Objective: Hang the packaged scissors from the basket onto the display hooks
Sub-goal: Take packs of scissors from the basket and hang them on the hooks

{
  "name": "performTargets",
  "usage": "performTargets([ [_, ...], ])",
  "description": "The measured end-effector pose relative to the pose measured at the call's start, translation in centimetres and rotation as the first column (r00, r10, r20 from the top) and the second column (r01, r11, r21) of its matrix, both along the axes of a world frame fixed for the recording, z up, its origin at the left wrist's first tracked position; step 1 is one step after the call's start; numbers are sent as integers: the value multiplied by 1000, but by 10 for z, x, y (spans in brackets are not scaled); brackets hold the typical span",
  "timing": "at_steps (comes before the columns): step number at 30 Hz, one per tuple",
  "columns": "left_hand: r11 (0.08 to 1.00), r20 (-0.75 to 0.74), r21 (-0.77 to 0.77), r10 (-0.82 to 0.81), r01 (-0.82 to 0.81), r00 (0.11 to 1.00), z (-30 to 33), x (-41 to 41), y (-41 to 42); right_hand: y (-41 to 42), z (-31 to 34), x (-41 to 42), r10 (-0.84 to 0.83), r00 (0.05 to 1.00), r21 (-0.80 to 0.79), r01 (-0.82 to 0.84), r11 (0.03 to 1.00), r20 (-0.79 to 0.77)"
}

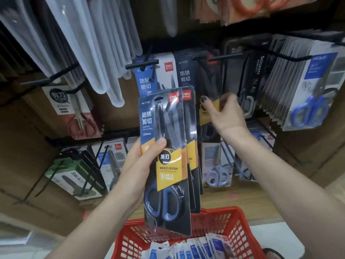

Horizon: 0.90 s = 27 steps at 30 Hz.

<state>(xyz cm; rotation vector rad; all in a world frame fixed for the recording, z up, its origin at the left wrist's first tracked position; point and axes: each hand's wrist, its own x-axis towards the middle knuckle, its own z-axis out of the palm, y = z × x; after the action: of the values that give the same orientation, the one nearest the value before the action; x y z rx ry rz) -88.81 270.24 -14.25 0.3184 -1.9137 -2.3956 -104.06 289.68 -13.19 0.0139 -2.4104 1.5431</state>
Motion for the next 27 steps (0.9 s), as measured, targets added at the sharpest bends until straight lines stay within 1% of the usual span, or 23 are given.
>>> performTargets([
  [1, 1000, -2, -2, 0, 0, 1000, 1, -2, 2, 2, -2, 6, -23, 1000, 35, 24, 999, -18],
  [3, 1000, -9, -9, 7, -7, 1000, 4, -5, 6, 8, -7, 23, -25, 995, 81, 33, 996, -100],
  [4, 1000, -13, -12, 15, -15, 1000, 5, -7, 8, 11, -8, 33, -6, 989, 71, 16, 997, -146],
  [5, 1000, -16, -6, 23, -23, 1000, 6, -9, 10, 13, -7, 42, 28, 986, 22, -25, 999, -167],
  [6, 1000, -16, 7, 30, -29, 999, 6, -10, 12, 14, -5, 49, 94, 985, -59, -103, 993, -142],
  [7, 999, -13, 26, 35, -35, 999, 7, -12, 14, 13, -2, 55, 203, 977, -166, -212, 963, -72],
  [8, 998, -8, 45, 35, -35, 999, 6, -13, 16, 12, 0, 60, 342, 939, -269, -324, 907, 22],
  [9, 998, -4, 60, 31, -31, 1000, 6, -14, 18, 10, 0, 65, 473, 872, -367, -401, 839, 127],
  [10, 997, -1, 67, 26, -25, 1000, 5, -14, 20, 8, 1, 70, 557, 802, -433, -432, 791, 218],
  [11, 997, -3, 67, 24, -24, 1000, 5, -14, 21, 7, 1, 75, 602, 752, -491, -430, 757, 269],
  [12, 998, -7, 65, 27, -26, 1000, 4, -14, 22, 9, 0, 78, 637, 724, -545, -433, 718, 264],
  [14, 998, -17, 56, 25, -24, 1000, 3, -14, 24, 14, 0, 84, 662, 724, -600, -446, 664, 194],
  [18, 999, -37, 36, -6, 7, 999, 5, -11, 24, 24, -2, 90, 634, 761, -636, -424, 645, 136],
  [21, 999, -53, 34, -31, 33, 998, 6, -7, 22, 25, -3, 94, 658, 739, -676, -413, 611, 144],
  [24, 998, -52, 44, -40, 42, 998, 6, -3, 22, 20, -6, 100, 699, 705, -756, -391, 526, 122],
  [27, 998, -31, 39, -41, 42, 999, 6, -1, 20, 14, -8, 105, 722, 677, -828, -316, 464, 146],
])
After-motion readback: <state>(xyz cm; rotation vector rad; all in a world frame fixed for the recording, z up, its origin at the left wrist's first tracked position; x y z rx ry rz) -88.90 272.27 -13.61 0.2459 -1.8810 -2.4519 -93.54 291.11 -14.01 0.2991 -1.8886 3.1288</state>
